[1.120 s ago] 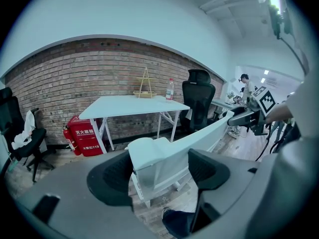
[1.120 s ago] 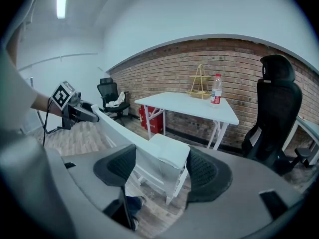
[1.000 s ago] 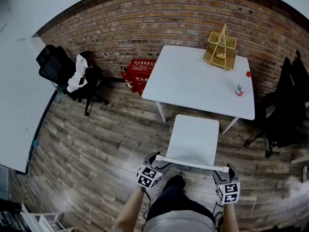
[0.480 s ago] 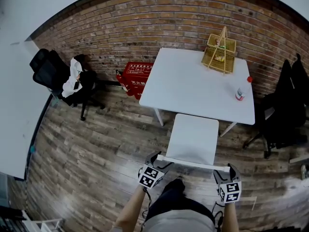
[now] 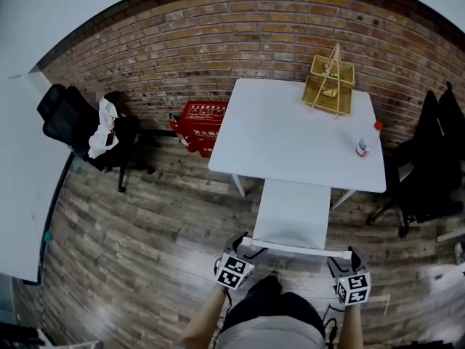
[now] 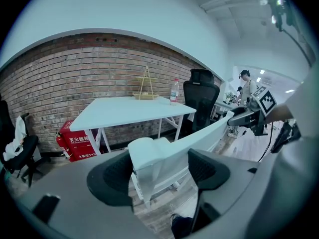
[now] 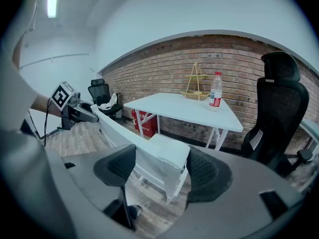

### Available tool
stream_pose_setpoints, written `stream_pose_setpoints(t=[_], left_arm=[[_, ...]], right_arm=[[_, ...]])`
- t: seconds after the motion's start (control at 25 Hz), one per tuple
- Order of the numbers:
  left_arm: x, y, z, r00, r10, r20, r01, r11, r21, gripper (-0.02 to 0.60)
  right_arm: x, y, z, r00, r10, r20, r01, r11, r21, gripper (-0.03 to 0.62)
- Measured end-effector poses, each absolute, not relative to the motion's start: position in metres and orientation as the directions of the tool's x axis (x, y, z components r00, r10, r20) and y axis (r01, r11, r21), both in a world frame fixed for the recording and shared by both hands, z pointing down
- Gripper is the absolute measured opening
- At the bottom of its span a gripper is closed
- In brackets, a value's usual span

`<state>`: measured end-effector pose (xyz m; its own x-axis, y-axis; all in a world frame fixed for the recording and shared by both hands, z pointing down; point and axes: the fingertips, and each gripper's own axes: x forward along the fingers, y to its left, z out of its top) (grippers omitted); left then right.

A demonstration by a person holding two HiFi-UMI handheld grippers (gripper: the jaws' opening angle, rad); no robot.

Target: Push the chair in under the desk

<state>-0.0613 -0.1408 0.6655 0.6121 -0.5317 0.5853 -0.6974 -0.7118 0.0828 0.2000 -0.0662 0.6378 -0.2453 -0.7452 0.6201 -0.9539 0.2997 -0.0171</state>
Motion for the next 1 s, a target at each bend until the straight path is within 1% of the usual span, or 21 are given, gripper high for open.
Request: stream_pose_setpoints(t=[1.0], left_arm=[[-0.046,-0.179,0.662,0.600,-0.533,0.597,-0.708,-0.702,0.084,0.350]], right_arm=[[0.214,-0.108,0.638,-0.255,-0.742,0.621,-0.952,0.305,-0.027,0.319]])
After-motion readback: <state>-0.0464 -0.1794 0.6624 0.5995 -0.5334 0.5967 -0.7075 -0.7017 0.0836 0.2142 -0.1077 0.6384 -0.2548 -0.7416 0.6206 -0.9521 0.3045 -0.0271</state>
